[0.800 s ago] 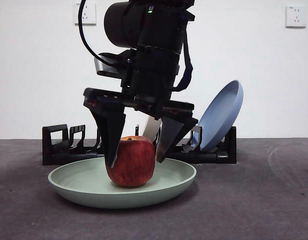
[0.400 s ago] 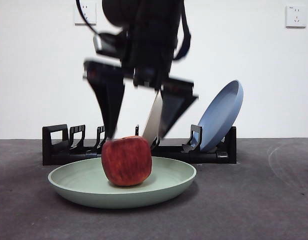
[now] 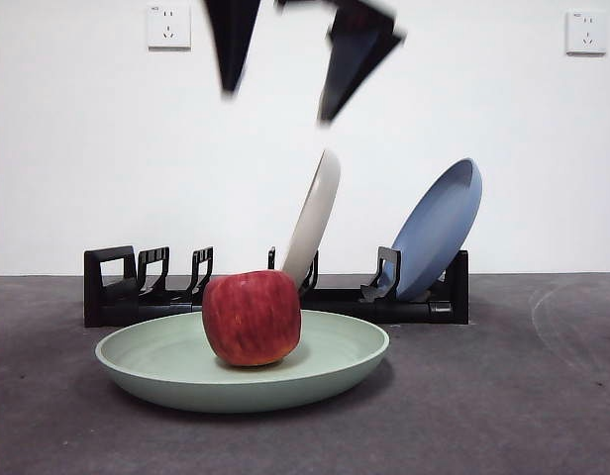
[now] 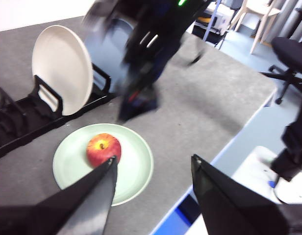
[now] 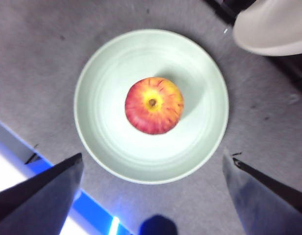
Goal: Take the green plate from the plate rack,put the plate on the table,take the apple from the table,put the apple in the plate
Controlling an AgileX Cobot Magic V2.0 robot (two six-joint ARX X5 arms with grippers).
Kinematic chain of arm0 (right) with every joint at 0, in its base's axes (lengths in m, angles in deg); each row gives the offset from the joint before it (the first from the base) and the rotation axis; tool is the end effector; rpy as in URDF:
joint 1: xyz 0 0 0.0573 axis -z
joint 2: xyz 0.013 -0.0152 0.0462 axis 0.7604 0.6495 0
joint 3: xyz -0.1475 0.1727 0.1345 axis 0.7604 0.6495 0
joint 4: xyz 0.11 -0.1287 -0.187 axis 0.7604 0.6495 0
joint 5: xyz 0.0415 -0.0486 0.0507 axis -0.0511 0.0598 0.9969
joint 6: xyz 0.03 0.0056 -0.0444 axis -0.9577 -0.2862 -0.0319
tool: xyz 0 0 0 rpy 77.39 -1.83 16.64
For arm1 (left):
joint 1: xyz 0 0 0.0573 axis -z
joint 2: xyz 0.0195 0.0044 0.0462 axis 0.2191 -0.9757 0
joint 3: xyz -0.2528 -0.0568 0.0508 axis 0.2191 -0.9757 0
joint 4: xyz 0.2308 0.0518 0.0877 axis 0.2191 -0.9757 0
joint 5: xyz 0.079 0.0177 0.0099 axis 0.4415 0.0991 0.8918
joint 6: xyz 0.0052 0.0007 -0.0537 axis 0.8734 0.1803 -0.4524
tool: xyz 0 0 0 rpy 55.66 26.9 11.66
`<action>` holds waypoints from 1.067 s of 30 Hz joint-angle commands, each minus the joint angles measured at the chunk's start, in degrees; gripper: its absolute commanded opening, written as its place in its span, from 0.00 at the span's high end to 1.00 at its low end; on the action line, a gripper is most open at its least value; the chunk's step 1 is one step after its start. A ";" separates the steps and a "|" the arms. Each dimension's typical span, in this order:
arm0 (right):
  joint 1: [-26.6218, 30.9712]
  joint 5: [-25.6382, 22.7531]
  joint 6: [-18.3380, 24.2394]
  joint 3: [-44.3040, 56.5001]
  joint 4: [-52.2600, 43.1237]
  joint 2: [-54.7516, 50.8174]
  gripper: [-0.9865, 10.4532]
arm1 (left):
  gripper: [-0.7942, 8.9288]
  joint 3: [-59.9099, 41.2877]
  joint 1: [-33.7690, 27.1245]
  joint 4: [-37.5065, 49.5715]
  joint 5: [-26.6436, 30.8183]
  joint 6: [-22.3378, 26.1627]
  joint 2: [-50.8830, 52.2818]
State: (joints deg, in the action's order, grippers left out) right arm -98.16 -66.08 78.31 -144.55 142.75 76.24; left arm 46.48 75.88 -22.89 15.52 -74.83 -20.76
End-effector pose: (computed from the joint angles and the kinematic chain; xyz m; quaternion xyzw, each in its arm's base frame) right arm 0.2418 0.2750 0.3536 -0.2152 0.5314 0.3229 0.7530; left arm 0.0327 -0.0487 0.3854 -0.0157 0.2255 -0.3707 0.9008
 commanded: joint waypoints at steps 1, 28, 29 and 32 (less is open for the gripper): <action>0.04 -0.04 0.72 -0.46 1.57 -4.90 0.50 | 0.66 -0.20 0.11 0.13 0.87 -0.52 -0.28; -0.02 -2.91 -10.60 30.40 2.32 -51.67 0.51 | 0.66 -0.20 0.11 0.31 1.64 -0.59 -5.79; -0.02 -3.04 -10.73 30.91 2.29 -52.11 0.51 | 0.66 -0.20 0.11 0.31 1.64 -0.59 -5.90; -0.02 -3.06 -10.71 31.30 2.32 -52.83 0.70 | 0.73 -0.20 0.11 0.20 1.22 -0.57 -6.25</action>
State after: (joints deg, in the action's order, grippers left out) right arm -98.16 -69.08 68.36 -113.75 143.71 23.59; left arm 46.48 75.88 -22.87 16.77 -74.83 -27.01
